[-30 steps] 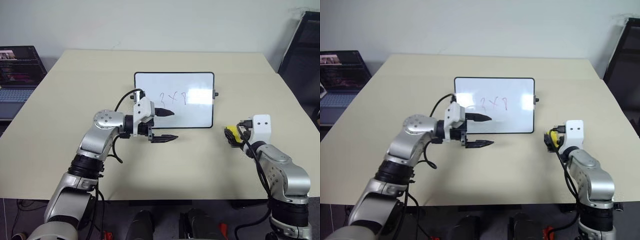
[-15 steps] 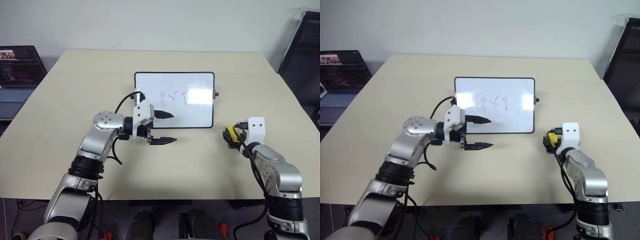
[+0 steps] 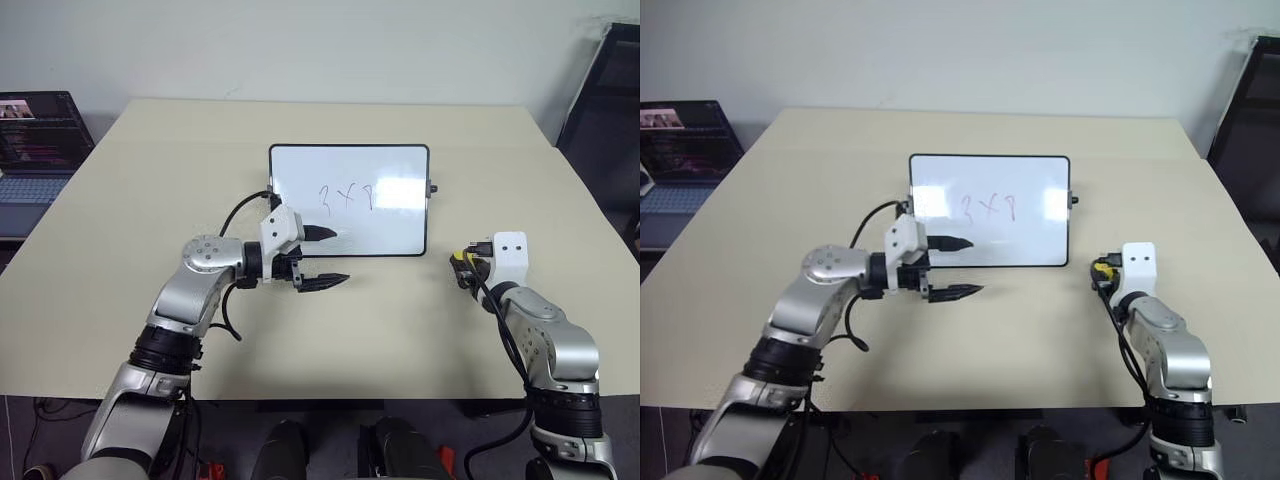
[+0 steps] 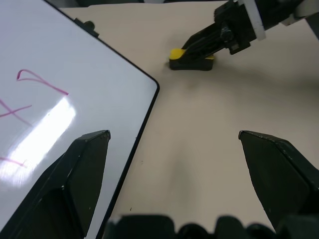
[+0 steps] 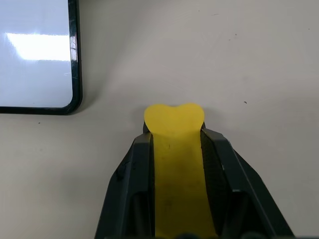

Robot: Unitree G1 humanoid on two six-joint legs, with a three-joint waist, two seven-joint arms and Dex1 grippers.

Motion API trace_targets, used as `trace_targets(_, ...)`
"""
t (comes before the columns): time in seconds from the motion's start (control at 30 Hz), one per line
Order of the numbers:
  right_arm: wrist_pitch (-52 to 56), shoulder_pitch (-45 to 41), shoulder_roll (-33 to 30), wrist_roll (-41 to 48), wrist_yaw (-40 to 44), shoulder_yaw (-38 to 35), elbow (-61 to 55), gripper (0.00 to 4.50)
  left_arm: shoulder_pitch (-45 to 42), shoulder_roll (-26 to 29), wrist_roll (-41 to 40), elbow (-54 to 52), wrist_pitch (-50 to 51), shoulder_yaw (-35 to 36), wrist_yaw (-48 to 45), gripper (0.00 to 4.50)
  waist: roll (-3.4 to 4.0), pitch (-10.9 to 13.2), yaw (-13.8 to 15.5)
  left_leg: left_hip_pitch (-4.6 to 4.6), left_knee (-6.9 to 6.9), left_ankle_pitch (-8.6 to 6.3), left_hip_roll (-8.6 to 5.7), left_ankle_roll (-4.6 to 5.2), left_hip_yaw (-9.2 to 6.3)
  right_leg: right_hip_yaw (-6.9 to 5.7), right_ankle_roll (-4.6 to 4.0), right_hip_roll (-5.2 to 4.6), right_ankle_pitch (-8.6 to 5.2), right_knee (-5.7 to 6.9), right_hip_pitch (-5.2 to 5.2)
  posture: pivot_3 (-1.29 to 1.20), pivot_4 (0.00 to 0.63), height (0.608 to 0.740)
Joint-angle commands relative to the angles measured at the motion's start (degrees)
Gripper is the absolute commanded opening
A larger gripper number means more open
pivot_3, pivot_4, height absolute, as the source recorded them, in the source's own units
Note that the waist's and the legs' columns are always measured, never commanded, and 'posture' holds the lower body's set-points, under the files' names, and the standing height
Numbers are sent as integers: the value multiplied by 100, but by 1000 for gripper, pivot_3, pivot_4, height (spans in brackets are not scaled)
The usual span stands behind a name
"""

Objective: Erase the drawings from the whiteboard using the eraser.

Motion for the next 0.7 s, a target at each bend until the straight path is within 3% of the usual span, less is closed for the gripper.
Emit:
trace_targets(0.03, 15, 51, -6, 71, 35, -55, -329, 961, 73, 24, -72, -463, 228, 218, 305, 4500, 0, 0, 7, -1, 0, 0, 0, 0, -1, -1, 0, 0, 0, 0, 0, 0, 150, 740)
trace_targets(0.4, -208, -178, -437, 90, 621, 585, -1547, 961, 42, 82, 418, -952, 1242, 360, 1710, 4500, 0, 0, 3, -1, 6, 0, -1, 0, -5, -2, 1, -1, 0, 4, 1, 0, 150, 740)
trace_targets(0.53, -633, -663, -661, -356, 696, 1197, -1197, 961, -175, 87, 568, -936, 1510, 293, 1932, 4500, 0, 0, -7, 0, 12, 1, -2, 0, -5, -6, 6, 0, 3, 6, 1, 0, 150, 740)
trace_targets(0.7, -1153, -1701, -381, -749, 722, 1752, -33, 961, -388, 1, 592, -654, 1477, 363, 2088, 4500, 0, 0, -18, 0, 12, 1, -1, -1, -3, -8, 6, 0, 5, 6, 2, 0, 150, 740)
